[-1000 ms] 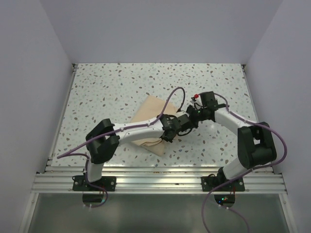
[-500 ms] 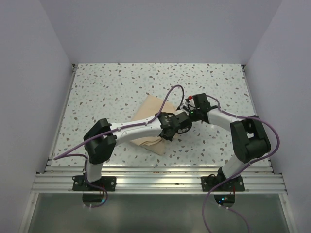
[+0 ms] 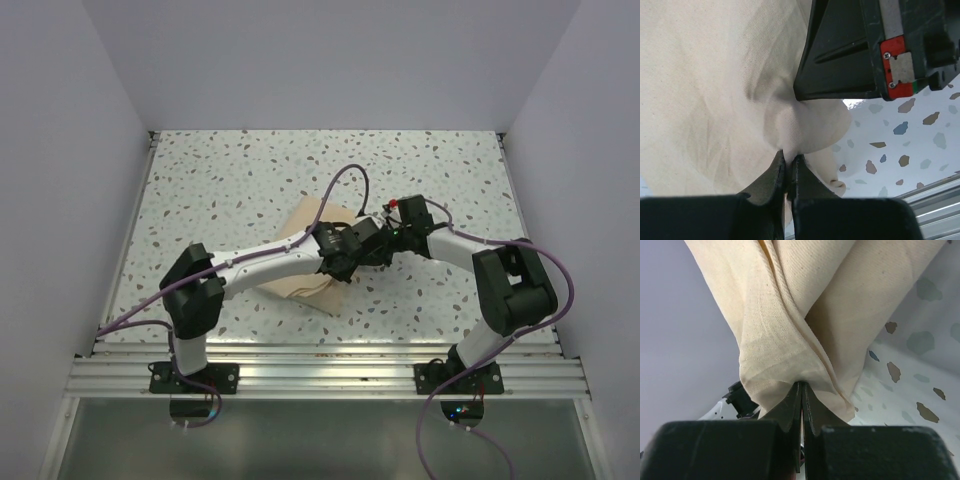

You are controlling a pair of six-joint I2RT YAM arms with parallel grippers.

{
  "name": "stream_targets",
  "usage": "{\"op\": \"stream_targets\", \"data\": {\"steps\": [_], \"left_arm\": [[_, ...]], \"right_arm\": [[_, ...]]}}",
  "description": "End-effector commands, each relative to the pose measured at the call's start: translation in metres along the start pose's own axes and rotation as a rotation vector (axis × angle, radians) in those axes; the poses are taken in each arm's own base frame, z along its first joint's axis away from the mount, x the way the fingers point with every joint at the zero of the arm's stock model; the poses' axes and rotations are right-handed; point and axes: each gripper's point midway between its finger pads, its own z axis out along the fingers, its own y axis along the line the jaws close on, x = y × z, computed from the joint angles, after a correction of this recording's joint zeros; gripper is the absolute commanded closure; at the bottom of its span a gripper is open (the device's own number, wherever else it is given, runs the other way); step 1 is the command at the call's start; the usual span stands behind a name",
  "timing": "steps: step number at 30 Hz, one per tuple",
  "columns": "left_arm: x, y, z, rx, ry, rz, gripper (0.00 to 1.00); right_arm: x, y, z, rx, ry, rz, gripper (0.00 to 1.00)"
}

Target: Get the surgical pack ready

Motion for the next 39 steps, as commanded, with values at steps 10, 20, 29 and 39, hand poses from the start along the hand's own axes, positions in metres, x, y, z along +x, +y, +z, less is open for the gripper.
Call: {"op": "stream_targets", "data": {"steps": [10, 20, 29, 39], "left_arm": [[-0.047, -0.011, -0.033, 0.118, -0.178, -0.044, 1.0], [-0.048, -0.005, -0.031, 0.107, -0.17, -0.053, 1.0], [-0.047, 0.008, -0.03, 0.1, -0.168, -0.07, 1.0], [-0.047, 0.007, -0.027, 0.112, -0.168, -0.07, 1.0]], "right_arm": [[-0.004, 0.025, 0.024, -0.087, -0.019, -0.02, 1.0], [-0.001, 0.026, 0.027, -0.052, -0.02, -0.056, 1.0], [0.006, 0.008, -0.003, 0.031, 0.021, -0.134, 1.0], [0.015, 0.014, -0.003, -0.034, 0.042, -0.144, 1.0]]}}
